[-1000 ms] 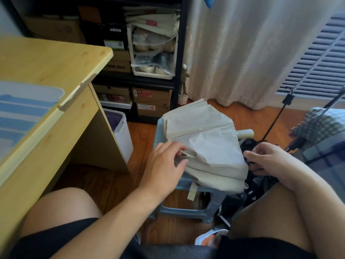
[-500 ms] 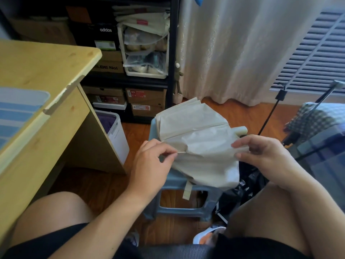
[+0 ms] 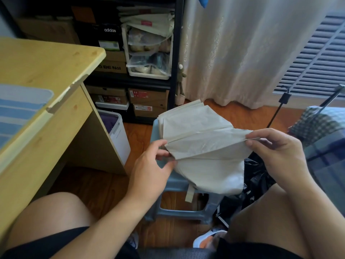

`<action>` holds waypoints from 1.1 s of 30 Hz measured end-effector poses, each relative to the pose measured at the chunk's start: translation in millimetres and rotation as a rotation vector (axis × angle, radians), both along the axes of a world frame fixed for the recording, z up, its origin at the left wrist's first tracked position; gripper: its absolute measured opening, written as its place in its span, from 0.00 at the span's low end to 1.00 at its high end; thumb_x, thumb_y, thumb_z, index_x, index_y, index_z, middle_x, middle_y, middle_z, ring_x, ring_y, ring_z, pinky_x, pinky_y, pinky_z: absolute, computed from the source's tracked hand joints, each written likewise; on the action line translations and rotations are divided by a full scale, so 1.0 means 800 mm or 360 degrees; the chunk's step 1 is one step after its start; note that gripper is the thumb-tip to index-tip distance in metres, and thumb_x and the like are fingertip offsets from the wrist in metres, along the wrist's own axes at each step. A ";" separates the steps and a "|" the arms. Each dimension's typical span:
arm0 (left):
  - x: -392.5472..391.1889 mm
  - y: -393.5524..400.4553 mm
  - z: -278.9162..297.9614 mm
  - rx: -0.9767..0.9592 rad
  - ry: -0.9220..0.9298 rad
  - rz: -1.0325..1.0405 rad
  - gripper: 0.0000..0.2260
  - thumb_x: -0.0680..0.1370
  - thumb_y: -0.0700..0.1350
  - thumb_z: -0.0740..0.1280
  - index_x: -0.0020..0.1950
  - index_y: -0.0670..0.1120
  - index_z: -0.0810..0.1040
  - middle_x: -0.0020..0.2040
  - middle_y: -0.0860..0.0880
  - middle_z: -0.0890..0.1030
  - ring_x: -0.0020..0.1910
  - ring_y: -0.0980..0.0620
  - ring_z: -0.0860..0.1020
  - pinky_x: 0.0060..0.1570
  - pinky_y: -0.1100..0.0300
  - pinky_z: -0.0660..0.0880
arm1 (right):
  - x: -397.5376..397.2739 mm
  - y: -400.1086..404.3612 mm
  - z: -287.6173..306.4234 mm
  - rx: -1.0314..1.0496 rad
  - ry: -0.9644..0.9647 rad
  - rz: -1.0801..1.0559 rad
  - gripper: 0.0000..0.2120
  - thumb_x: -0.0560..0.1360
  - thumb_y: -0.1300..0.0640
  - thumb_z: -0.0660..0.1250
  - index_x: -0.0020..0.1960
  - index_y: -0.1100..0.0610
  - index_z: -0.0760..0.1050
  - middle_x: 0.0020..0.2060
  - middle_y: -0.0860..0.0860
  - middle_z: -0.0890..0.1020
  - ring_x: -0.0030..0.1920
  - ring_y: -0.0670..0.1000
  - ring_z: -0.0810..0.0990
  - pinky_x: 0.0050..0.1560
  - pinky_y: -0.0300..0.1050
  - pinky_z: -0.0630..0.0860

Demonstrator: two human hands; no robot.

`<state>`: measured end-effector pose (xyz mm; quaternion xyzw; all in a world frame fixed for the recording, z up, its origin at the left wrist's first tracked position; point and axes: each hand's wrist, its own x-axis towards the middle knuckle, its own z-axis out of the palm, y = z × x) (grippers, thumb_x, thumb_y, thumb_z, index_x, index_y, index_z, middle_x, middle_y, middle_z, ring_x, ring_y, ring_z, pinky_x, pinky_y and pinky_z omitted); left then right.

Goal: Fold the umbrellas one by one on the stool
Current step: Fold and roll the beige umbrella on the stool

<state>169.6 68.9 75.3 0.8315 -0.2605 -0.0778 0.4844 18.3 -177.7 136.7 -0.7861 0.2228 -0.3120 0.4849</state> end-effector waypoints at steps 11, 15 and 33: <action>-0.019 -0.005 0.014 -0.0193 -0.0593 -0.0160 0.24 0.76 0.43 0.76 0.69 0.59 0.75 0.56 0.65 0.79 0.56 0.67 0.76 0.60 0.69 0.73 | 0.002 -0.004 0.000 0.0128 -0.0058 -0.0034 0.12 0.74 0.65 0.75 0.49 0.47 0.85 0.46 0.53 0.86 0.47 0.50 0.85 0.55 0.47 0.83; -0.007 -0.010 0.014 -0.0265 -0.0661 -0.0104 0.12 0.77 0.43 0.74 0.60 0.50 0.85 0.53 0.58 0.84 0.53 0.60 0.81 0.55 0.56 0.81 | 0.001 -0.009 -0.003 0.0022 -0.0008 -0.0060 0.14 0.74 0.64 0.76 0.48 0.44 0.86 0.48 0.51 0.86 0.49 0.50 0.85 0.58 0.50 0.82; 0.123 -0.084 0.005 -0.0223 0.0417 0.0334 0.02 0.80 0.43 0.70 0.49 0.50 0.82 0.45 0.55 0.83 0.46 0.60 0.80 0.39 0.69 0.70 | 0.187 -0.095 0.009 0.0173 0.1020 0.0364 0.21 0.75 0.45 0.76 0.64 0.51 0.77 0.56 0.46 0.83 0.55 0.50 0.84 0.63 0.54 0.80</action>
